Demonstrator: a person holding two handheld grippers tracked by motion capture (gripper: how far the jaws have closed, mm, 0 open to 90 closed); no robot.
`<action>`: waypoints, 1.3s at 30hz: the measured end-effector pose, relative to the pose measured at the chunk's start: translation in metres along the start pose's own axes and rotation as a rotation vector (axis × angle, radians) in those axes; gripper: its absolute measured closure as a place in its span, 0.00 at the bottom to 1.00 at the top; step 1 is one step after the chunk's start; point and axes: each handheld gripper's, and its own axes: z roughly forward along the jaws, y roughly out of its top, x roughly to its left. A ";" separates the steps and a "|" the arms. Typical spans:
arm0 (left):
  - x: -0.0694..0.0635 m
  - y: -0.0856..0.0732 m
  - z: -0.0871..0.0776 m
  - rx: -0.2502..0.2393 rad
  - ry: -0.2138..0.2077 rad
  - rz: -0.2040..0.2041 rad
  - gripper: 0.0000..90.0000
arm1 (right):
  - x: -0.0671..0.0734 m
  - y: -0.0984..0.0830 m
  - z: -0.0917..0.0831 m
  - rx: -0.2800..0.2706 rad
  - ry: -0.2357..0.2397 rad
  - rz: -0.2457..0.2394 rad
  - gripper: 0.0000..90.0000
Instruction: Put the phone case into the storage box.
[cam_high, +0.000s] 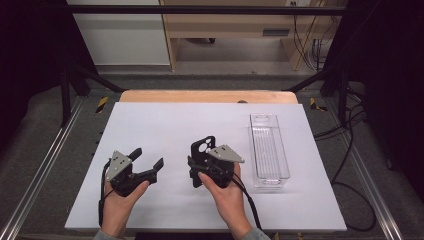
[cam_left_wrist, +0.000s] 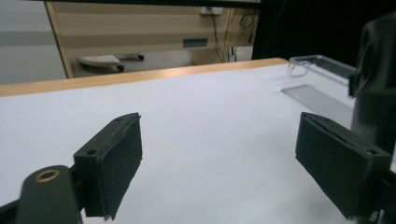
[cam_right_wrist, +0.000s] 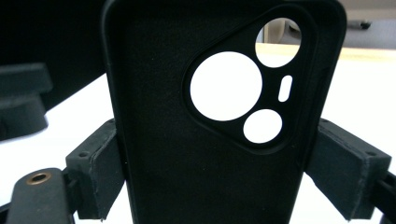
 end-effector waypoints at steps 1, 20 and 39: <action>0.005 -0.003 -0.002 0.008 0.012 0.003 0.12 | -0.007 0.003 0.001 -0.001 -0.008 0.024 0.16; 0.030 -0.026 -0.026 0.006 0.027 0.025 0.05 | -0.058 0.063 -0.010 -0.086 -0.142 0.052 0.16; 0.051 -0.029 -0.033 -0.034 0.055 -0.014 0.05 | -0.125 0.122 -0.011 -0.119 -0.322 -0.011 0.16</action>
